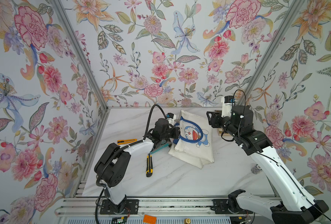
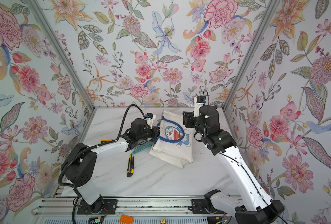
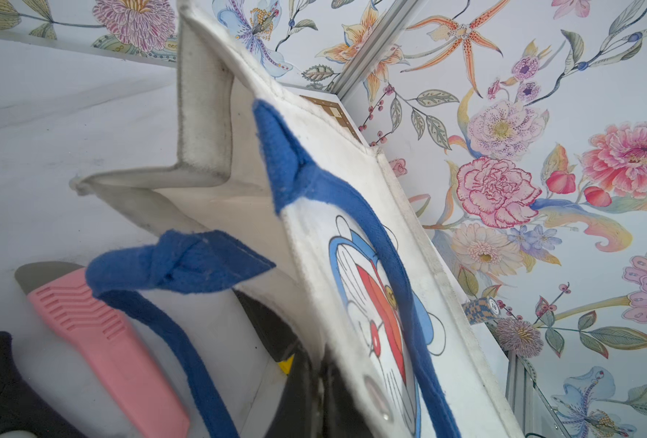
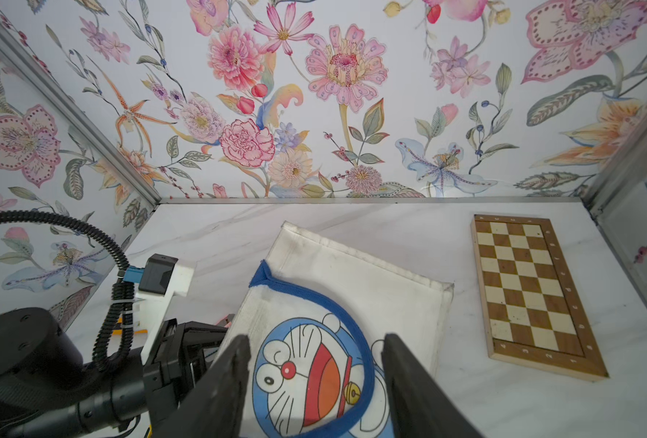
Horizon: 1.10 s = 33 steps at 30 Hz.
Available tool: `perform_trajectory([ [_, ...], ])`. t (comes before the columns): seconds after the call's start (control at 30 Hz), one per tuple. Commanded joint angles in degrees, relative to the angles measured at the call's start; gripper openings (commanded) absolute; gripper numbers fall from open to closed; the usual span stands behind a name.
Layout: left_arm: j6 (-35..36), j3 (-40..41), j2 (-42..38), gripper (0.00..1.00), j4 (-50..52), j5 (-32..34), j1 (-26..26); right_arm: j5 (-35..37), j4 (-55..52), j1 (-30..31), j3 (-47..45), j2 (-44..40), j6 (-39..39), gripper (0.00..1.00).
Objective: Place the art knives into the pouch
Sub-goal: Open the pouch at the center of the board.
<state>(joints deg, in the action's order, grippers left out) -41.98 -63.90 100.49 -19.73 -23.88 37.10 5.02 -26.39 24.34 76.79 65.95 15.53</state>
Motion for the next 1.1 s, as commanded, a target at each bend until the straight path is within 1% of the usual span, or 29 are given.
perform_trajectory([
  [0.0, 1.6, -1.6, -3.8, 0.00, 0.5, 1.2, 1.3, -1.1, -1.8, 0.3, 0.5, 1.0, 1.0, 0.64],
  [0.03, 1.9, -2.1, -4.4, 0.00, 0.9, 1.4, 1.6, -2.8, -1.8, 0.4, 0.5, 1.4, 1.7, 0.68],
  [0.2, 2.5, -5.2, -6.9, 0.00, 2.8, 1.5, 2.9, -9.9, 0.4, 0.7, -1.6, 3.2, 5.4, 0.78],
  [0.37, 3.7, -7.7, -8.3, 0.00, 4.7, 1.7, 4.4, -13.2, 2.0, 0.6, -4.5, 3.7, 7.1, 0.82],
  [0.53, 4.2, -8.3, -7.5, 0.00, 5.0, 2.1, 5.0, -14.6, 3.0, 0.1, -7.0, 4.3, 7.8, 0.82],
  [0.63, 4.6, -8.9, -6.3, 0.00, 5.5, 1.9, 5.0, -14.1, 3.1, -0.7, -8.4, 5.1, 8.0, 0.81],
  [0.7, 4.9, -9.4, -5.6, 0.00, 6.2, 2.0, 4.9, -12.5, 3.0, -1.5, -9.2, 5.2, 7.8, 0.78],
  [0.83, 5.1, -9.6, -5.5, 0.00, 6.3, 1.8, 5.0, -6.4, 1.8, -2.2, -9.8, 4.5, 5.7, 0.76],
  [0.93, 5.3, -10.0, -5.7, 0.00, 6.9, 2.1, 5.0, -3.3, -0.1, -3.1, -9.8, 4.7, 5.4, 0.73],
  [1.07, 5.5, -10.6, -5.7, 0.00, 7.5, 2.0, 5.0, -3.3, -1.1, -4.9, -10.6, 6.2, 5.9, 0.72],
])
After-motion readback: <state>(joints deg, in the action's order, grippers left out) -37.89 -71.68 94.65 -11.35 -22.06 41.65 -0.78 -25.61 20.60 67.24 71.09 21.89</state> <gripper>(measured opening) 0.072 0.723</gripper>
